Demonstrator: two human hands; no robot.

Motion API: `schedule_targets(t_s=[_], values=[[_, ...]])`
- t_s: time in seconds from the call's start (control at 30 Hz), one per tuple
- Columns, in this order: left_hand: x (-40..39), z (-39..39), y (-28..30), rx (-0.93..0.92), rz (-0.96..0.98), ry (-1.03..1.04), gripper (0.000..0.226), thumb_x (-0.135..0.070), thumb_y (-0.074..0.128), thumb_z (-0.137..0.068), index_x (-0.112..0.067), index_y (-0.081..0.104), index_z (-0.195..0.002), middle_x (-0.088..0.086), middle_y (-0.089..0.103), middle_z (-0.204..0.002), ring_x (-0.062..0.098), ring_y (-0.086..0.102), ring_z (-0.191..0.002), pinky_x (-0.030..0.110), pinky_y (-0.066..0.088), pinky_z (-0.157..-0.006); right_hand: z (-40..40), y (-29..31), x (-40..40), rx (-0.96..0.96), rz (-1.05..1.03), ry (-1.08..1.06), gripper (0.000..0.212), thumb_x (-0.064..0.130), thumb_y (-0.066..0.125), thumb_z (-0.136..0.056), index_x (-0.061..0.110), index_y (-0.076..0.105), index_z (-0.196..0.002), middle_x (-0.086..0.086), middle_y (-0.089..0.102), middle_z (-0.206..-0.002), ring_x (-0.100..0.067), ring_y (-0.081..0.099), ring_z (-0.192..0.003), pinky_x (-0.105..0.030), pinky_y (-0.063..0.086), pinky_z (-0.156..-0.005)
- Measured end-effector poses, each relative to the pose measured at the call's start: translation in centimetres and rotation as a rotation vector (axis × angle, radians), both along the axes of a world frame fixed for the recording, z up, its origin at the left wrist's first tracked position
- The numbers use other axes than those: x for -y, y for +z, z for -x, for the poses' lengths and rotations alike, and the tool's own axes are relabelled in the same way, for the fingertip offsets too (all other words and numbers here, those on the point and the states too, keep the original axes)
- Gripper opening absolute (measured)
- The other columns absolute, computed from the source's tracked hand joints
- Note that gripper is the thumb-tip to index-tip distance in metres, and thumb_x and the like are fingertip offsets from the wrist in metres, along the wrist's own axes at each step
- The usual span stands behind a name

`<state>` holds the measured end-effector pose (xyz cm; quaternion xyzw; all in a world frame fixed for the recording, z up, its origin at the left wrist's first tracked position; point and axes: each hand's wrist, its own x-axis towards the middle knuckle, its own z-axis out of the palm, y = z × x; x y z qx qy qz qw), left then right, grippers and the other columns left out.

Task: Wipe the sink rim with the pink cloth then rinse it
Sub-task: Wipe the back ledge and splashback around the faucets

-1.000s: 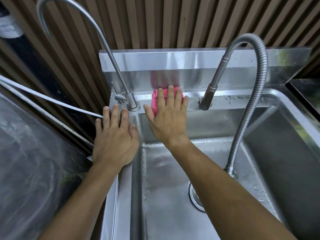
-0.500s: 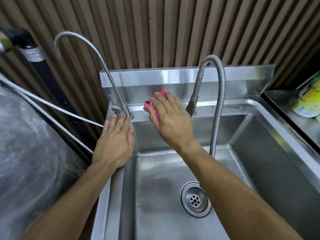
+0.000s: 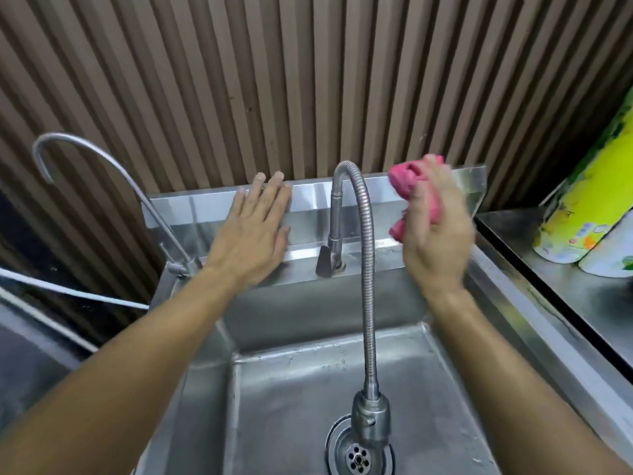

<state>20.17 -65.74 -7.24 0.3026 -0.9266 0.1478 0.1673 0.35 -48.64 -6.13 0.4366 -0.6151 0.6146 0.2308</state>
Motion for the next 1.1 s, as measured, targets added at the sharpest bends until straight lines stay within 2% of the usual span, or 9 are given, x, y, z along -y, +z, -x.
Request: schedule_targets(t_s=[0.1, 0.17, 0.27, 0.5, 0.67, 0.77, 0.9, 1.0, 1.1], values=[[2.7, 1.1, -1.4, 0.039, 0.122, -0.029, 0.065, -0.043, 0.016, -0.106, -0.015, 0.005, -0.164, 0.008, 0.01, -0.173, 0.031, 0.01, -0.159, 0.052, 0.011, -0.128, 0.4, -1.6, 6.1, -0.116, -0.259, 0.15, 0.036, 0.024, 0.051, -0.109, 0.037, 0.05, -0.142, 0.015, 0.045, -0.152, -0.022, 0.039, -0.148, -0.056, 0.039, -0.119], [4.0, 1.4, -2.4, 0.029, 0.215, -0.045, 0.065, -0.041, 0.023, -0.108, -0.015, 0.008, -0.165, 0.008, 0.013, -0.172, 0.033, 0.015, -0.158, 0.052, 0.012, -0.127, 2.0, -3.3, 8.6, -0.373, -0.408, 0.13, 0.05, 0.027, 0.055, -0.106, 0.022, 0.043, -0.154, 0.013, 0.023, -0.163, -0.021, 0.016, -0.155, -0.059, 0.032, -0.123], [5.0, 1.8, -3.7, -0.073, 0.317, -0.06, 0.064, -0.038, 0.034, -0.107, -0.013, 0.017, -0.164, 0.011, 0.023, -0.17, 0.036, 0.024, -0.154, 0.051, 0.014, -0.126, 5.2, -5.1, 8.7, -0.667, -0.539, 0.022, 0.068, 0.041, 0.049, -0.107, 0.019, 0.019, -0.164, 0.006, 0.001, -0.173, -0.02, -0.002, -0.161, -0.045, 0.01, -0.131], [5.6, 2.4, -4.9, -0.202, 0.377, -0.09, 0.065, -0.034, 0.041, -0.104, -0.012, 0.022, -0.163, 0.01, 0.026, -0.169, 0.037, 0.029, -0.153, 0.052, 0.016, -0.126, 6.9, -3.4, 8.5, 0.213, -0.321, -0.247, 0.061, 0.037, 0.04, -0.109, 0.011, 0.024, -0.163, -0.007, 0.018, -0.172, -0.028, 0.003, -0.161, -0.054, 0.007, -0.129], [5.4, 2.8, -5.1, -0.247, 0.378, -0.074, 0.065, -0.035, 0.04, -0.103, -0.012, 0.026, -0.162, 0.012, 0.033, -0.166, 0.039, 0.034, -0.149, 0.054, 0.021, -0.123, 1.8, -4.5, 9.5, -0.239, -0.43, 0.085, 0.055, 0.031, 0.046, -0.108, 0.014, 0.034, -0.159, -0.007, 0.023, -0.171, -0.027, 0.004, -0.161, -0.047, 0.003, -0.131], [5.4, 3.0, -5.2, -0.27, 0.387, -0.07, 0.065, -0.036, 0.04, -0.103, -0.012, 0.027, -0.162, 0.012, 0.035, -0.165, 0.038, 0.035, -0.148, 0.054, 0.022, -0.122, 7.8, -4.7, 8.1, -0.483, -0.474, -0.028, 0.05, 0.027, 0.053, -0.105, 0.009, 0.048, -0.152, -0.016, 0.035, -0.164, -0.038, 0.024, -0.154, -0.051, 0.018, -0.129], [5.4, 3.0, -5.3, -0.287, 0.39, -0.076, 0.064, -0.036, 0.04, -0.103, -0.012, 0.027, -0.162, 0.013, 0.036, -0.164, 0.038, 0.036, -0.148, 0.054, 0.023, -0.122, 13.2, -4.5, 5.8, -0.087, -0.31, -0.256, 0.041, 0.017, 0.051, -0.103, 0.003, 0.055, -0.141, -0.017, 0.049, -0.151, -0.031, 0.035, -0.143, -0.051, 0.027, -0.124], [5.5, 3.0, -5.4, -0.28, 0.395, -0.083, 0.065, -0.036, 0.039, -0.103, -0.011, 0.027, -0.162, 0.014, 0.037, -0.163, 0.04, 0.037, -0.146, 0.054, 0.022, -0.121, 7.9, -3.1, 8.7, 0.209, -0.185, -0.312, 0.043, 0.021, 0.047, -0.105, 0.003, 0.05, -0.144, -0.016, 0.043, -0.156, -0.03, 0.026, -0.152, -0.052, 0.02, -0.126], [5.6, 2.8, -5.3, -0.272, 0.41, -0.083, 0.065, -0.035, 0.039, -0.103, -0.011, 0.027, -0.162, 0.014, 0.038, -0.163, 0.041, 0.038, -0.146, 0.054, 0.022, -0.122, 2.5, -3.9, 9.8, 0.117, -0.306, -0.189, 0.062, 0.034, 0.042, -0.109, 0.008, 0.023, -0.162, -0.012, 0.015, -0.172, -0.029, 0.001, -0.161, -0.046, 0.002, -0.131]])
